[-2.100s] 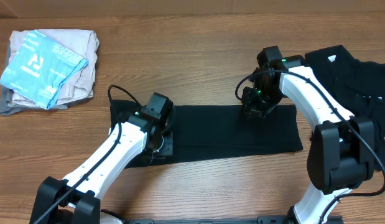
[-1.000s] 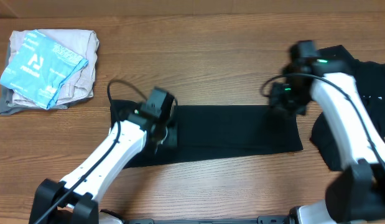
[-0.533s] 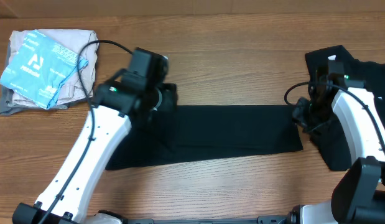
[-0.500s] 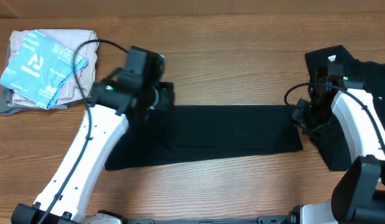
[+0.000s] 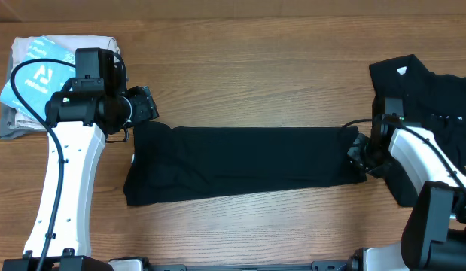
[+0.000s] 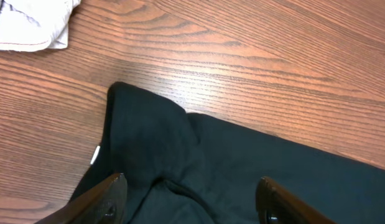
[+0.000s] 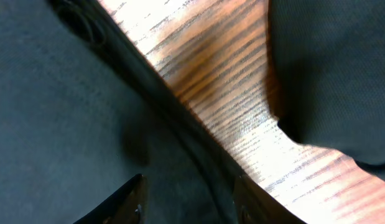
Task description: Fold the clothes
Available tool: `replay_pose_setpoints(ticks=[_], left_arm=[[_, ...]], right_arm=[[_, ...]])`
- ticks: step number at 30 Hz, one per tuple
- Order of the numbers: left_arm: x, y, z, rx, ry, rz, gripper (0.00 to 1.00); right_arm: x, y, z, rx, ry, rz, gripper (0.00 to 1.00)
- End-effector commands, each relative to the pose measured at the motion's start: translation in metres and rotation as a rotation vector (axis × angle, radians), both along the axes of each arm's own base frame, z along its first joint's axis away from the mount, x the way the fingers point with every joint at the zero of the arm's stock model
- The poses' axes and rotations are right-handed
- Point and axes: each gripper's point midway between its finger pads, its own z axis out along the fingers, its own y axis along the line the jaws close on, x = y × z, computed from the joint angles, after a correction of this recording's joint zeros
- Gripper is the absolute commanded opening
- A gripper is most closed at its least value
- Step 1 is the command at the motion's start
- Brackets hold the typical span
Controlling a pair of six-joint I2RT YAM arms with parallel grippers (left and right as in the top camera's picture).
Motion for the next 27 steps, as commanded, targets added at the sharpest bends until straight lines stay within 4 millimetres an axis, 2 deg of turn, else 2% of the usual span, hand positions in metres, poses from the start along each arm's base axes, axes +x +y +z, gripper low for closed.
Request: replay_pose_setpoints(ticks=[1,4,6,10,14,15,18,20,23,24,27], left_arm=[[0.005,0.01,0.013,0.062,-0.045,0.008,0.72],[0.006,0.017,0.013,0.094,-0.046,0.038,0.76],[0.007,0.018,0.012,0.1,-0.043,0.042,0.79],[0.007,0.018,0.007,0.099,-0.029,0.042,0.84],[0.009,0.018,-0.001,0.099,-0.005,0.041,0.85],[0.009,0.018,-0.003,0.099,0.001,0.04,0.85],[0.01,0.018,-0.006,0.1,0.008,0.04,0.85],[0.01,0.02,-0.006,0.107,0.007,0.045,0.85],[0.01,0.026,-0.006,0.14,0.009,0.061,0.86],[0.01,0.029,-0.006,0.152,0.01,0.066,0.86],[0.01,0.033,-0.005,0.173,0.01,0.076,0.86]], right_arm=[[-0.004,-0.005,-0.008,-0.029,-0.007,-0.015,0.5],[-0.008,-0.005,-0.014,-0.031,-0.002,-0.015,0.5],[-0.01,-0.005,-0.018,-0.031,-0.004,-0.015,0.56],[-0.01,-0.005,-0.025,-0.033,-0.021,-0.015,0.57],[-0.012,-0.005,-0.03,-0.035,-0.028,-0.015,0.57],[-0.011,-0.005,-0.031,-0.035,-0.032,-0.015,0.54],[-0.009,-0.005,-0.031,-0.036,-0.041,-0.016,0.35],[-0.009,-0.005,-0.031,-0.036,-0.041,-0.015,0.27],[-0.009,-0.005,-0.031,-0.036,-0.042,-0.016,0.07],[-0.008,-0.005,-0.03,-0.037,-0.047,-0.015,0.04],[0.001,-0.009,-0.024,-0.055,-0.069,-0.017,0.04]])
